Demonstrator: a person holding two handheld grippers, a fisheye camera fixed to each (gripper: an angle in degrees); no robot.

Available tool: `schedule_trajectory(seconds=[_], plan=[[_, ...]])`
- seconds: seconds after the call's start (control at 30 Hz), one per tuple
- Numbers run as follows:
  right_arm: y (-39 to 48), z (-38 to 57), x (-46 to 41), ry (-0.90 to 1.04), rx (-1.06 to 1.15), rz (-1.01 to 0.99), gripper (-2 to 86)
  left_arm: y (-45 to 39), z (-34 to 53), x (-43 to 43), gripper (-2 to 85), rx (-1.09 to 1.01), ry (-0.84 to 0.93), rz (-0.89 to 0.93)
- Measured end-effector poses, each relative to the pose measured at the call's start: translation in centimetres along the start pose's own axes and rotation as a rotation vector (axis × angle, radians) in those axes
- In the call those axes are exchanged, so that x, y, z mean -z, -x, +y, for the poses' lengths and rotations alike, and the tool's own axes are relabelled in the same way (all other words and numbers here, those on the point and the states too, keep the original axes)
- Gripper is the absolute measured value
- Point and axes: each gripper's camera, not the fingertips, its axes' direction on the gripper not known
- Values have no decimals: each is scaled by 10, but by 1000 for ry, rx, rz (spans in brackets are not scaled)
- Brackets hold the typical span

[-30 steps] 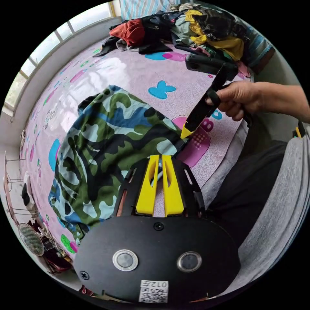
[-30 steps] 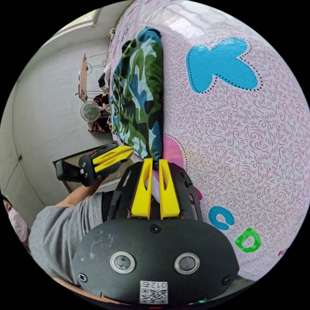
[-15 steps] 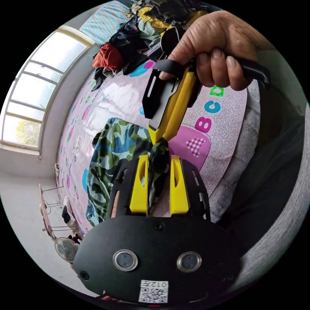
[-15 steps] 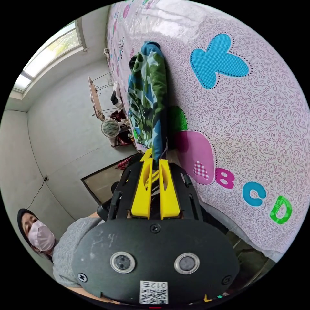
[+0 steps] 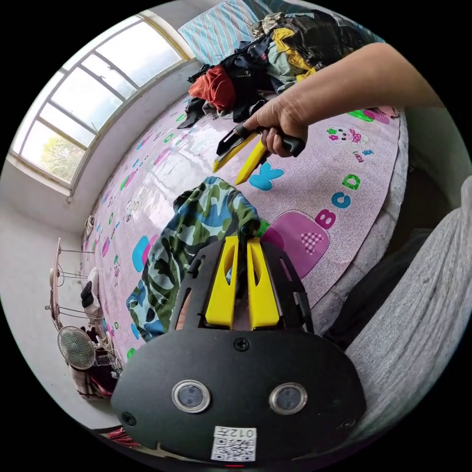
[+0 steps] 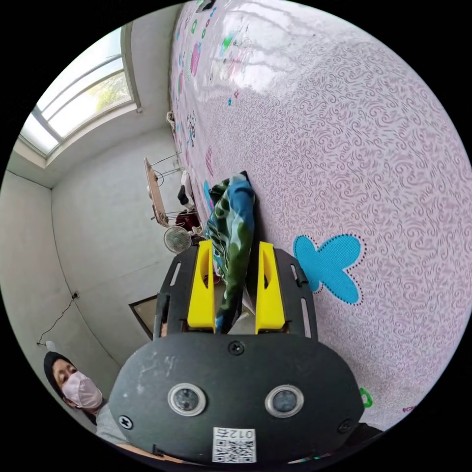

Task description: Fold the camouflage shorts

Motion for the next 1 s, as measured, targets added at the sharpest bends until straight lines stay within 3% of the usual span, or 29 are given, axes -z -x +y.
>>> schedule_trajectory(seconds=[0.27, 0.4, 0.6, 0.8, 1.0], plan=[[-72, -4, -20, -7, 51, 79, 16, 51, 30, 28, 3, 160, 5, 94], [-78, 20, -11, -33, 156, 161, 4, 107, 54, 46, 3, 369, -41, 254], [-69, 64, -7, -90, 276, 162, -1, 169, 102, 81, 2, 461, -154, 335], [-47, 108, -60, -133, 374, 115, 0, 259, 188, 114, 3, 617, -294, 388], [-23, 129, -173, -125, 464, 190, 0, 354, 284, 125, 6, 794, -399, 448]])
